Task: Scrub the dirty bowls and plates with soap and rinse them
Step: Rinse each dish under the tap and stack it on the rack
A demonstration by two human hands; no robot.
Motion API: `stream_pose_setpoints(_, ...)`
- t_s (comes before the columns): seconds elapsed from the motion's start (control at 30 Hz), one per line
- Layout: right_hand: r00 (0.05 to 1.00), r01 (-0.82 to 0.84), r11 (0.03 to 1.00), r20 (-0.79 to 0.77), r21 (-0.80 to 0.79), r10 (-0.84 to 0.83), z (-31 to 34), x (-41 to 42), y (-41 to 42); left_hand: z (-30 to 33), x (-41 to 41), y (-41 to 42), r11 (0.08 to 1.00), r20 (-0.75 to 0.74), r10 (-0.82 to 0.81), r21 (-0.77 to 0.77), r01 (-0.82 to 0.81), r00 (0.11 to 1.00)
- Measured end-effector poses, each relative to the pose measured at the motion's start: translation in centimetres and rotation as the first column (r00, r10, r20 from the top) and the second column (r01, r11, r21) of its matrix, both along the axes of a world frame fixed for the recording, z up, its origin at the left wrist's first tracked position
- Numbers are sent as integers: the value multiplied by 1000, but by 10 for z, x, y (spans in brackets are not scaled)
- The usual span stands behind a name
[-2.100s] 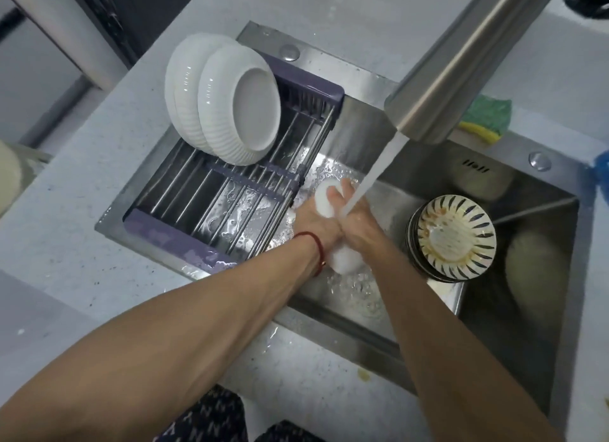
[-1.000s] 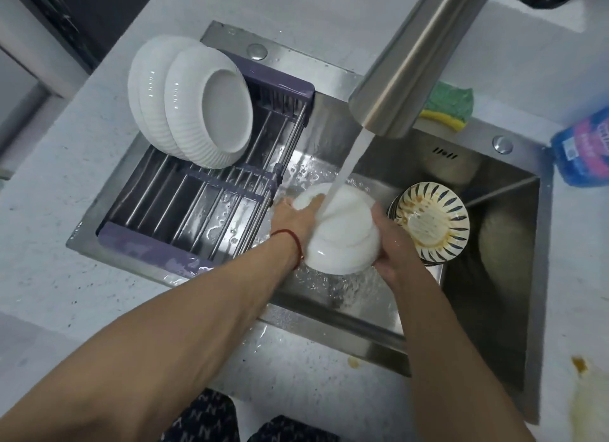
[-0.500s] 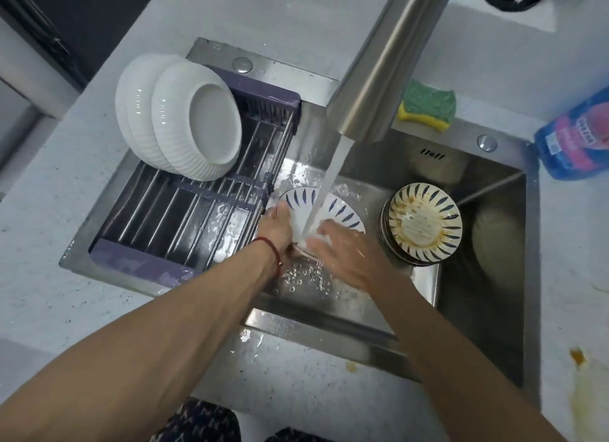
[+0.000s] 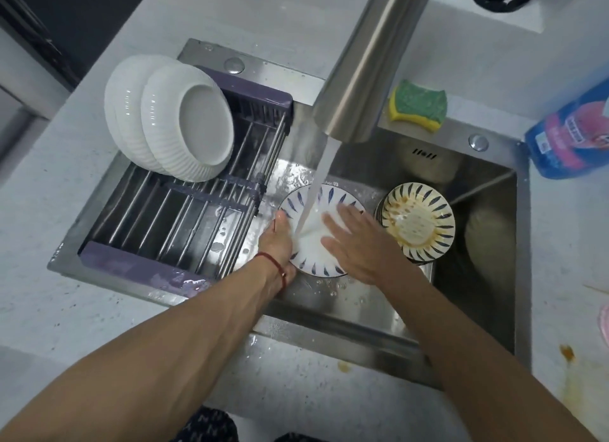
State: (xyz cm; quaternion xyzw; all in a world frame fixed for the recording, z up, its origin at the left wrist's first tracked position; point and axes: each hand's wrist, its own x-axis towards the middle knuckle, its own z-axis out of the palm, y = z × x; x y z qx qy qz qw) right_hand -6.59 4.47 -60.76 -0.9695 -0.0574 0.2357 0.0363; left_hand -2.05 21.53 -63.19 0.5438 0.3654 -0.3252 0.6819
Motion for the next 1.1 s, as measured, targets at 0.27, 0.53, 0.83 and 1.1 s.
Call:
stream_pose_setpoints(0.27, 992, -123, 929, 27, 350, 122, -10, -1, 47, 6, 10, 1, 996, 10, 67, -58, -66, 998)
stream_pose_setpoints(0.53, 862, -155, 970, 506, 185, 41, -32, -32, -11, 20, 11, -10, 999, 5, -13, 46, 12, 1000)
stream_pose_setpoints(0.83, 558, 587, -11, -414, 810, -720, 15, -24, 53, 32, 12, -33, 957, 127, -277, 128, 261, 953)
stream_pose_setpoints(1.1, 380, 384, -833, -891, 398, -250, 30, -27, 34, -29, 42, 0, 952, 4, -281, 125, 279, 960)
